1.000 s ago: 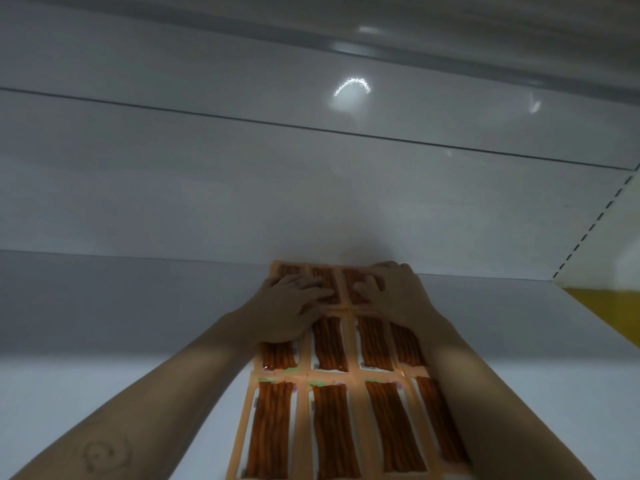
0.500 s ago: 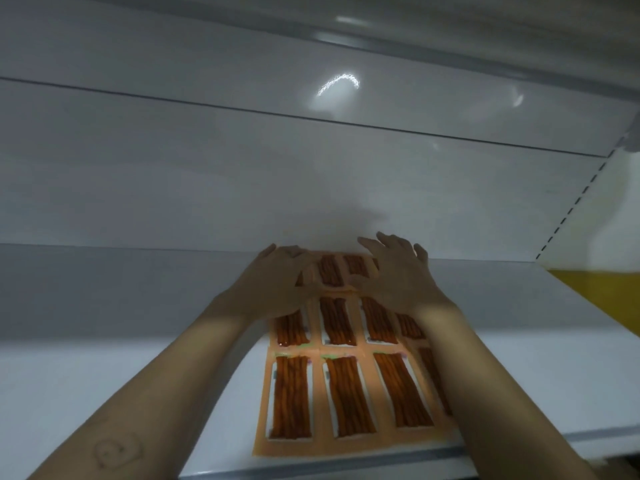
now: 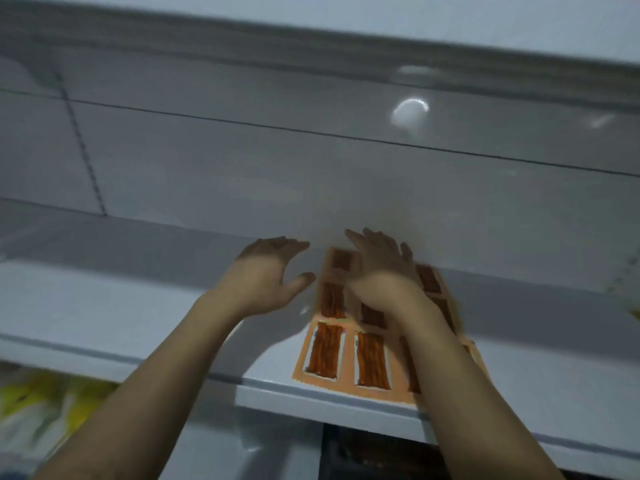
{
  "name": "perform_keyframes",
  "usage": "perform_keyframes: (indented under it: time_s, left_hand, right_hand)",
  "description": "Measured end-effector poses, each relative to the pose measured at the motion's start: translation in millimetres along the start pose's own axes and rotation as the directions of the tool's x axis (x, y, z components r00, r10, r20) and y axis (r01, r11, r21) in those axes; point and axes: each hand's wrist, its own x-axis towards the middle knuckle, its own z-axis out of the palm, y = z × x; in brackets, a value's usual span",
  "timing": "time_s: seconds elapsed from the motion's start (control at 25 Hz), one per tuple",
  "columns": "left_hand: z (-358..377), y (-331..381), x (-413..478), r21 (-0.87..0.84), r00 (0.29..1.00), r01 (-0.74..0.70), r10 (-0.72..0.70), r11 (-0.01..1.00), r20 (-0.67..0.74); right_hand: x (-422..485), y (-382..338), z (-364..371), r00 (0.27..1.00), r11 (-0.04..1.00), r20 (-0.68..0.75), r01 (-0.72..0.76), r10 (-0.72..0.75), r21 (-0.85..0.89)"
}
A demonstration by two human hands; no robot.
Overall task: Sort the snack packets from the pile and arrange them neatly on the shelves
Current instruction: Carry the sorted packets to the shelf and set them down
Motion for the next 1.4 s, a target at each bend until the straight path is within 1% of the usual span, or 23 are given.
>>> perform_keyframes:
  time_s: [0.08, 0.24, 0.28, 0.36, 0.52, 0.72, 0.96, 1.08, 1.16, 1.24, 1.4]
  left_hand:
    - [-16, -4, -25, 0.060, 0.998, 0.051, -0.049, 0.997, -0.042]
    - [-31, -7, -94, 0.076, 0.973, 0.225, -0.221, 0.971, -0.060]
    - [-32, -9, -113, 0.079, 0.961, 0.271, -0.265, 0.959, -0.072]
    - [-39, -17, -155, 0.079, 0.927, 0.370, -0.363, 0.926, -0.089]
    - [-72, -44, -224, 0.097, 0.846, 0.525, -0.507, 0.845, -0.163]
    - [-111, -93, -304, 0.075, 0.741, 0.658, -0.627, 0.749, -0.240]
    - [-161, -191, -403, 0.029, 0.626, 0.760, -0.720, 0.649, -0.300]
    - [-182, -244, -444, 0.020, 0.589, 0.788, -0.745, 0.615, -0.313]
    - [-192, -273, -460, 0.007, 0.586, 0.791, -0.753, 0.612, -0.299]
    - [-199, -298, -469, 0.003, 0.601, 0.779, -0.745, 0.627, -0.289]
    - [-212, -351, -479, 0.000, 0.604, 0.777, -0.744, 0.630, -0.287]
  right_hand:
    - [-9, -15, 4, 0.996, 0.996, -0.036, 0.086, -0.085, 0.029]
    - [-28, -47, 20, 0.971, 0.962, -0.059, 0.236, -0.230, 0.136]
    - [-32, -58, 25, 0.963, 0.953, -0.054, 0.269, -0.264, 0.141]
    - [-44, -93, 40, 0.933, 0.923, -0.026, 0.358, -0.358, 0.143]
    - [-72, -173, 60, 0.844, 0.821, 0.001, 0.522, -0.537, 0.230]
    - [-84, -276, 74, 0.748, 0.726, -0.008, 0.647, -0.664, 0.230]
    - [-100, -434, 114, 0.654, 0.641, 0.031, 0.730, -0.756, 0.235]
    - [-108, -503, 134, 0.635, 0.626, 0.043, 0.745, -0.771, 0.230]
    - [-108, -540, 146, 0.635, 0.628, 0.047, 0.746, -0.771, 0.224]
    - [-103, -571, 154, 0.644, 0.635, 0.044, 0.738, -0.764, 0.230]
    - [-86, -620, 169, 0.645, 0.636, 0.045, 0.736, -0.762, 0.232]
